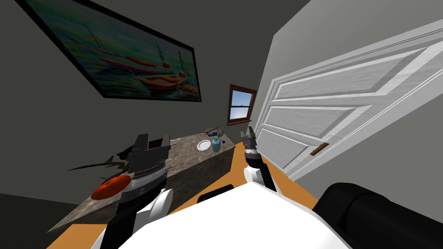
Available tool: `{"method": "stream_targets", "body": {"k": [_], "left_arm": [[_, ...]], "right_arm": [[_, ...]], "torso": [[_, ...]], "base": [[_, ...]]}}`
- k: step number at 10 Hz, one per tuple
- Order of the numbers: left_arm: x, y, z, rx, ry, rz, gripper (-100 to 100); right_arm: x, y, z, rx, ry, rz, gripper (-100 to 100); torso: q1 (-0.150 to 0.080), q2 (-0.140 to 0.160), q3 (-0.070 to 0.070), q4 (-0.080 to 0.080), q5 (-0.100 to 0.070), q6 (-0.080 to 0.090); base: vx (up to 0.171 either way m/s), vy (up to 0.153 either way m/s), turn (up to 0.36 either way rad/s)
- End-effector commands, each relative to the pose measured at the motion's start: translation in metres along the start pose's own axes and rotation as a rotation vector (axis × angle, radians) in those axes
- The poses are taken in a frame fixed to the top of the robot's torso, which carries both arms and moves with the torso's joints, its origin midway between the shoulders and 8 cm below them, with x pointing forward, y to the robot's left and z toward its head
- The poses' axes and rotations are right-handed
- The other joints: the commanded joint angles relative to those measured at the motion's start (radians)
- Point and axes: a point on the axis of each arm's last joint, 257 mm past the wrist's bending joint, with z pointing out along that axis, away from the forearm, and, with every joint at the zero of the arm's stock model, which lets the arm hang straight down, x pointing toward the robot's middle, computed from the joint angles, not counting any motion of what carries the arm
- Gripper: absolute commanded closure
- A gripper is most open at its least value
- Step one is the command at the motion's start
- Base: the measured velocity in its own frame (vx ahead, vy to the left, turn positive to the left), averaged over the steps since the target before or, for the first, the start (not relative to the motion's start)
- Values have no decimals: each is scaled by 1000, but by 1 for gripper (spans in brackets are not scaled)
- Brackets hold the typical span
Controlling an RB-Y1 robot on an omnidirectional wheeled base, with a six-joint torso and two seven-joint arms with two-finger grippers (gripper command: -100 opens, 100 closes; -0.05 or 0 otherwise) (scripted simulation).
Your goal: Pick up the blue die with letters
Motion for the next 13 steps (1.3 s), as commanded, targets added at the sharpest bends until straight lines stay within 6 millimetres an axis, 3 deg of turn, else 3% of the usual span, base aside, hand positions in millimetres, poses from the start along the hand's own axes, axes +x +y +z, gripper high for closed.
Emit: {"method": "stream_targets", "body": {"k": [1, 6, 8, 13], "left_arm": [[0, 0, 0, 0, 0, 0, 0], [0, 0, 0, 0, 0, 0, 0], [0, 0, 0, 0, 0, 0, 0], [0, 0, 0, 0, 0, 0, 0]], "right_arm": [[5, -6, -3, 15, 49, -33, -100], [16, -29, -15, 68, 178, -134, -100], [16, -52, -28, 121, 255, -207, -100], [18, -79, -48, 182, 391, -326, -100]], "torso": [[0, 0, 0, 0, 0, 0], [-2, 3, 2, 1, 0, 0], [-2, 3, 2, 1, 0, 0], [-2, 3, 2, 1, 0, 0]], "base": [[-17, -1, 70], [-36, -15, 81], [-52, -20, 144], [-47, -18, 101]]}}
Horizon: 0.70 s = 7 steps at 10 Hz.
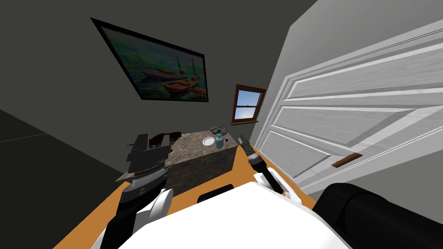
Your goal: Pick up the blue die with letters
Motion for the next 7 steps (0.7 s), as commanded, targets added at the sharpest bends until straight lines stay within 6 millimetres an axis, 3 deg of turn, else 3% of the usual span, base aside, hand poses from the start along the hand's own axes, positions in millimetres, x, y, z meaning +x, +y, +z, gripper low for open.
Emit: {"method": "stream_targets", "body": {"k": [1, 4, 7], "left_arm": [[0, 0, 0, 0, 0, 0, 0], [0, 0, 0, 0, 0, 0, 0], [0, 0, 0, 0, 0, 0, 0]], "right_arm": [[6, -18, -9, 40, 61, -49, -100], [12, -35, -19, 75, 134, -119, -100], [15, -69, -40, 152, 240, -205, -100]], "torso": [[0, 0, 0, 0, 0, 0], [0, 1, 0, 0, 0, 0], [0, 1, 0, 0, 0, 0]], "base": [[-59, -27, 184], [-49, -20, 105], [-59, -13, 153]]}}
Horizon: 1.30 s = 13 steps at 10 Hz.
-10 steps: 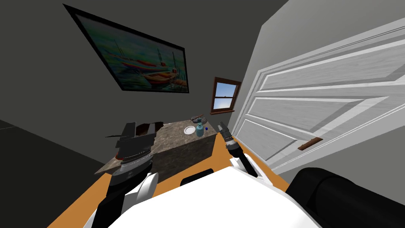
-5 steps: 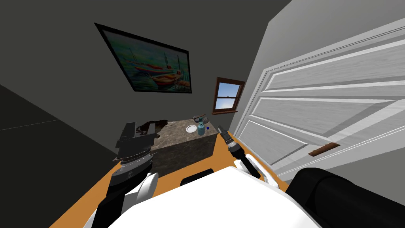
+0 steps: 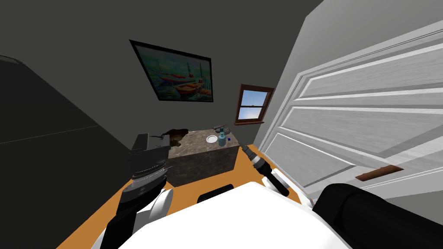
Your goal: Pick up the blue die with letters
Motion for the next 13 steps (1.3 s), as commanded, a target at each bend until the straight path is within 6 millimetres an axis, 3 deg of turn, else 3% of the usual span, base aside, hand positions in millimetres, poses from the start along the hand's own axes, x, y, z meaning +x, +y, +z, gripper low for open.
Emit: {"method": "stream_targets", "body": {"k": [1, 2, 3, 4, 5, 6, 7, 10, 13], "left_arm": [[0, 0, 0, 0, 0, 0, 0], [0, 0, 0, 0, 0, 0, 0], [0, 0, 0, 0, 0, 0, 0], [0, 0, 0, 0, 0, 0, 0], [0, 0, 0, 0, 0, 0, 0], [0, 0, 0, 0, 0, 0, 0], [0, 0, 0, 0, 0, 0, 0], [0, 0, 0, 0, 0, 0, 0], [0, 0, 0, 0, 0, 0, 0]], "right_arm": [[6, -12, -4, 20, 45, -43, -100], [9, -30, -14, 59, 91, -70, -100], [12, -31, -14, 59, 111, -101, -100], [14, -49, -25, 99, 156, -125, -100], [17, -50, -26, 98, 179, -158, -100], [17, -69, -38, 139, 224, -181, -100], [20, -70, -39, 138, 247, -215, -100], [19, -108, -67, 218, 364, -296, -100], [19, -128, -85, 257, 452, -378, -100]], "torso": [[0, 0, 0, 0, 0, 0], [0, 0, 0, 0, 0, 1], [0, 0, 0, 0, 0, 0], [0, 0, 0, 0, 0, 1], [0, 0, 0, 0, 0, 0], [0, -1, 0, 0, 0, 1], [0, 0, 0, 0, 0, 0], [0, -1, -1, 0, 0, 1], [0, -2, -1, 0, 0, 0]], "base": [[-51, -18, 99], [-68, -13, 195], [-60, -16, 98], [-62, -10, 222], [-49, -14, 93], [-59, -13, 180], [-47, -18, 101], [-50, -5, 183], [-35, -5, 154]]}}
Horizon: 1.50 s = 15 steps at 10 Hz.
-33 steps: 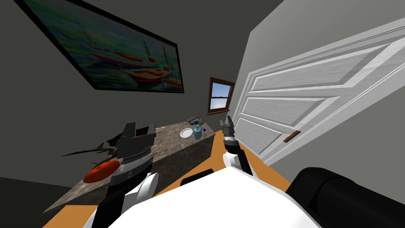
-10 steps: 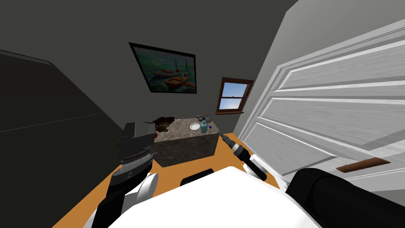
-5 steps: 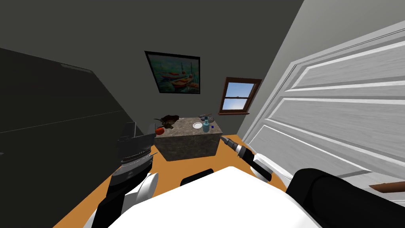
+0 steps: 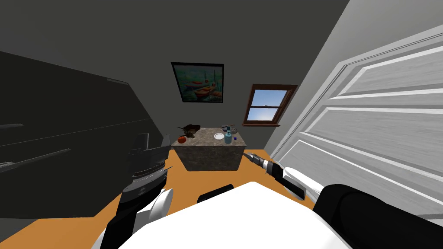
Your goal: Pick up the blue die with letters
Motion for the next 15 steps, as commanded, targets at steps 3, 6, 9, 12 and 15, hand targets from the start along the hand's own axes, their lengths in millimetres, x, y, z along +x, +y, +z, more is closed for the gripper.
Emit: {"method": "stream_targets", "body": {"k": [3, 6, 9, 12, 15], "left_arm": [[0, 0, 0, 0, 0, 0, 0], [0, 0, 0, 0, 0, 0, 0], [0, 0, 0, 0, 0, 0, 0], [0, 0, 0, 0, 0, 0, 0], [0, 0, 0, 0, 0, 0, 0]], "right_arm": [[19, -43, -24, 83, 139, -92, -100], [27, -65, -38, 121, 221, -161, -100], [37, -105, -68, 192, 348, -233, -100], [41, -125, -85, 228, 415, -274, -100], [45, -161, -120, 296, 535, -329, -100]], "torso": [[0, 0, 0, 0, 0, 0], [0, -2, -1, 0, 0, -1], [0, -2, -1, -1, 0, 1], [0, -4, -2, -1, 0, 0], [0, -6, -3, -1, 0, -1]], "base": [[-27, -7, 193], [-10, -4, 186], [3, -4, 205], [13, -5, 182], [34, -8, 277]]}}
